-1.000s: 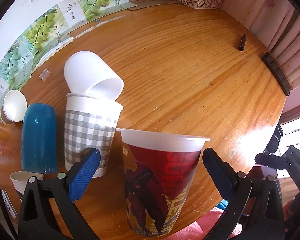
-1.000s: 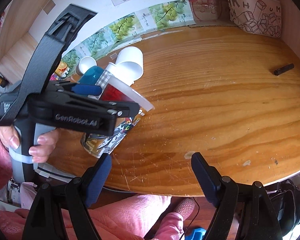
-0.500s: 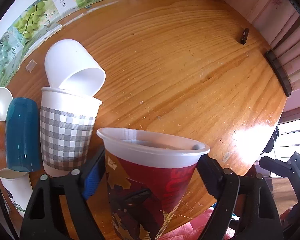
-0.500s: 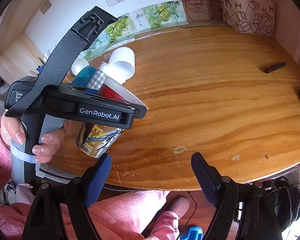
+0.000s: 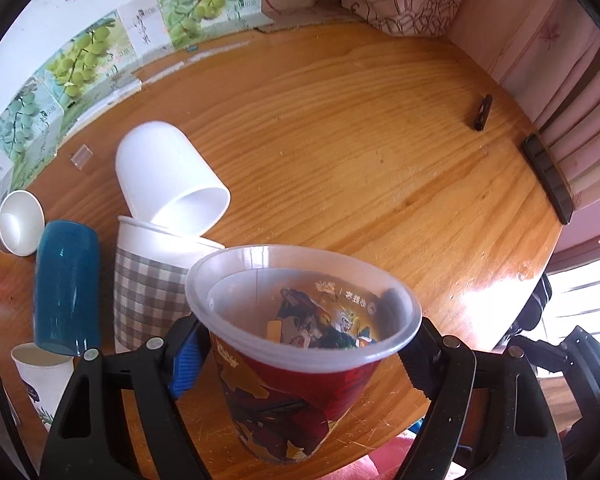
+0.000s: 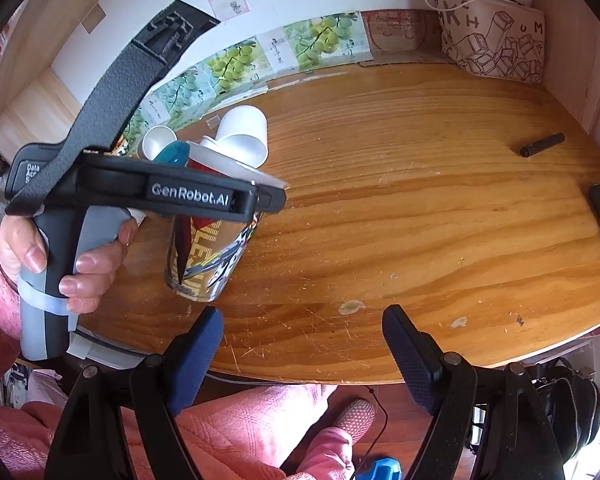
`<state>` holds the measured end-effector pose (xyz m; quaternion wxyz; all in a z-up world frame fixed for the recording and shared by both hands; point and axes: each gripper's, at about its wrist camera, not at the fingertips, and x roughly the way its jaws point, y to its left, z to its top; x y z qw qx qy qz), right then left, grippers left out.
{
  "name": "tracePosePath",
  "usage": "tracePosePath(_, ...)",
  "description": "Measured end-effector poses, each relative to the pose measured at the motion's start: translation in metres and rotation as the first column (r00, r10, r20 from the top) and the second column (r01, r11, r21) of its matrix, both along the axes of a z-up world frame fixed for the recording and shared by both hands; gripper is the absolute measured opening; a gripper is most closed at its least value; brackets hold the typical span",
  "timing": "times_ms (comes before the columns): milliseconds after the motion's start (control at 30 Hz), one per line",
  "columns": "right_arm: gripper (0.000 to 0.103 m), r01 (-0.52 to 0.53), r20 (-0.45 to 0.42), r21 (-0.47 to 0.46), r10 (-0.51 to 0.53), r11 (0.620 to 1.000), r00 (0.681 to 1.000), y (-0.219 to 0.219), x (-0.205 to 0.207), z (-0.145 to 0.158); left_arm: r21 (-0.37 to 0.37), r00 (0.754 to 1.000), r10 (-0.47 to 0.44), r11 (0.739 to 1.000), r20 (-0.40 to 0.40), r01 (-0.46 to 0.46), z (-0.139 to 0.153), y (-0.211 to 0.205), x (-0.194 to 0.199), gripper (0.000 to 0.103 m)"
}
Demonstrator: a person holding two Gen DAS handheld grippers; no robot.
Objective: Flip cup upright
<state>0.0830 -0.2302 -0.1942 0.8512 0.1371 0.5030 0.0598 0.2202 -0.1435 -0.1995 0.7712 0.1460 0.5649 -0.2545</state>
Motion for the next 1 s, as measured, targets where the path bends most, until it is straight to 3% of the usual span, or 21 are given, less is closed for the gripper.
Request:
tracePosePath(333, 0.082, -0.035, 0.04, -0.036, 0.037, 0.999, 0.999, 0.005, -0.012, 0.014, -0.113, 0.992, 0.024, 0.994, 0.128, -0.009, 0.035, 0.007, -0.021, 0.083)
tracePosePath(467, 0.082, -0.049, 0.048, -0.044, 0.051, 0.998, 0.998, 0.006, -0.016, 0.016, -0.13, 0.986, 0.034, 0.991, 0.162, -0.013, 0.037, 0.007, -0.031, 0.083)
tracePosePath(733, 0.082, -0.075, 0.024, -0.058, 0.077, 0.995, 0.997, 0.013, -0.031, 0.012, -0.117, 0.988, 0.037, 0.993, 0.15, -0.02, 0.025, 0.01, -0.045, 0.083)
tracePosePath(1000, 0.082, -0.085, 0.015, -0.057, 0.086, 0.995, 0.996, 0.014, -0.036, 0.011, -0.119, 0.991, 0.023, 0.993, 0.13, -0.007, 0.039, -0.007, -0.024, 0.083)
